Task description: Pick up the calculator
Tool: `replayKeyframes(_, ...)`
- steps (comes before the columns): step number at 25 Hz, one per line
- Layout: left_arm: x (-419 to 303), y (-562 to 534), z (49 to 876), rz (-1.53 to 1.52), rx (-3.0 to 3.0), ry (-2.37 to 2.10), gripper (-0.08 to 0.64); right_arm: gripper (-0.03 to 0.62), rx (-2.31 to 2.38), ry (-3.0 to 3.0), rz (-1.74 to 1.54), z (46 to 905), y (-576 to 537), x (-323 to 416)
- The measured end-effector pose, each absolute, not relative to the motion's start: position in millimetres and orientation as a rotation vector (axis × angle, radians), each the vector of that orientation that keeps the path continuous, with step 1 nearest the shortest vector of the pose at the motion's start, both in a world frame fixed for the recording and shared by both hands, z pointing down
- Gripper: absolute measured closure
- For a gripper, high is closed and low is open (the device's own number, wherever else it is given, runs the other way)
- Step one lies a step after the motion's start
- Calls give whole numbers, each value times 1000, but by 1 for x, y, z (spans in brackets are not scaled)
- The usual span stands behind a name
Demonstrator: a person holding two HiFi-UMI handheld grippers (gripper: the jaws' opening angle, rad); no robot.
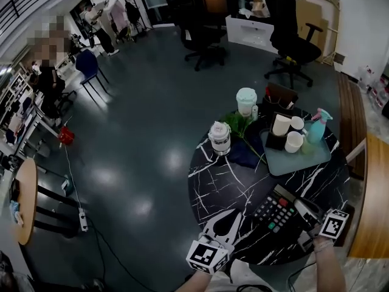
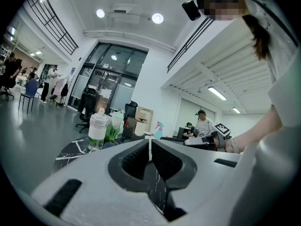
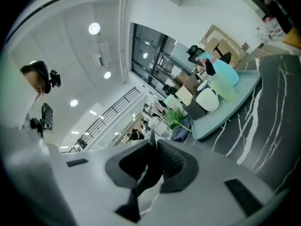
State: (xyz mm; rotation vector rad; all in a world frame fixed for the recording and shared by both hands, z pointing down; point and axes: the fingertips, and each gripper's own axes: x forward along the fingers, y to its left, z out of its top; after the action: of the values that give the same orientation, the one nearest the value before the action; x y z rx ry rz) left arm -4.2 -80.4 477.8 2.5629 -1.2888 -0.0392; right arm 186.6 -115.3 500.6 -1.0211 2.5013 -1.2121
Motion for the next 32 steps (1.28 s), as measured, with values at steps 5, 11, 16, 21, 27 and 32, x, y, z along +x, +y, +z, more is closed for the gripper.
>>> replayKeyframes(5,-7,-81,456,-95,2596,-1282,552,543,-1000,2478,-1127,466,-110,188)
replayKeyframes(11,-2,-79,441,-134,2622,-1248,552,543,-1001,2488,-1047,437,-96,181)
replayKeyframes(16,5,-80,434,-147,2655,-1204,552,543,-983,2450,-998,418,-88,177)
replayKeyframes(21,8,-79,434,-150,2657,-1190,552,543,-974,2414,-1000,419,-86,179)
replayKeyframes(27,1,-77,445,-132,2628,-1203,552,543,-1003,2432,-1084,452,-93,172)
replayKeyframes(32,-7,-80,448,-120,2609,-1235,552,543,-1033,2462,-1175,491,-102,164)
